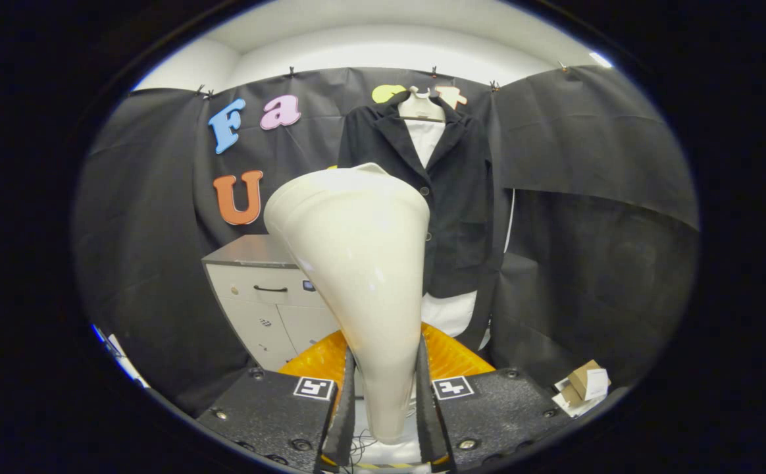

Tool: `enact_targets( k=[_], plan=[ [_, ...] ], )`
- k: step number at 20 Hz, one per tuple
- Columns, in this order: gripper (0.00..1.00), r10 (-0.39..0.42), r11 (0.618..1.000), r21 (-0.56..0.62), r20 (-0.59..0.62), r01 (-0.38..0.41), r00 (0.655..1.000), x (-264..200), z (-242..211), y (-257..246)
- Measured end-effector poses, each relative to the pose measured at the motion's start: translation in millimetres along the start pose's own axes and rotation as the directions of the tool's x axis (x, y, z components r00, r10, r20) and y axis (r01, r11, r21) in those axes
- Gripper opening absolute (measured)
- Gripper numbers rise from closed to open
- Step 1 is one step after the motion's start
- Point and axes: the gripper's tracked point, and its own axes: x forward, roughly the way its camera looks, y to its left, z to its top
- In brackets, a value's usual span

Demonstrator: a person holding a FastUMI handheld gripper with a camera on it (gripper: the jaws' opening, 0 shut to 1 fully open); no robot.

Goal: Iron the clothes twice with a garment steamer, once on the left side and once on the right side.

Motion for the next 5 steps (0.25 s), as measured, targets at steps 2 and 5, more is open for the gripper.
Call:
enact_targets(
  k=[2,5],
  plan=[
    [0.41,0.003,1.000,0.005,0.001,-0.003,1.000,-1.9,-0.8,2.7],
    [0.41,0.002,1.000,0.009,0.001,-0.002,1.000,-4.9,-2.0,2.6]
  ],
)
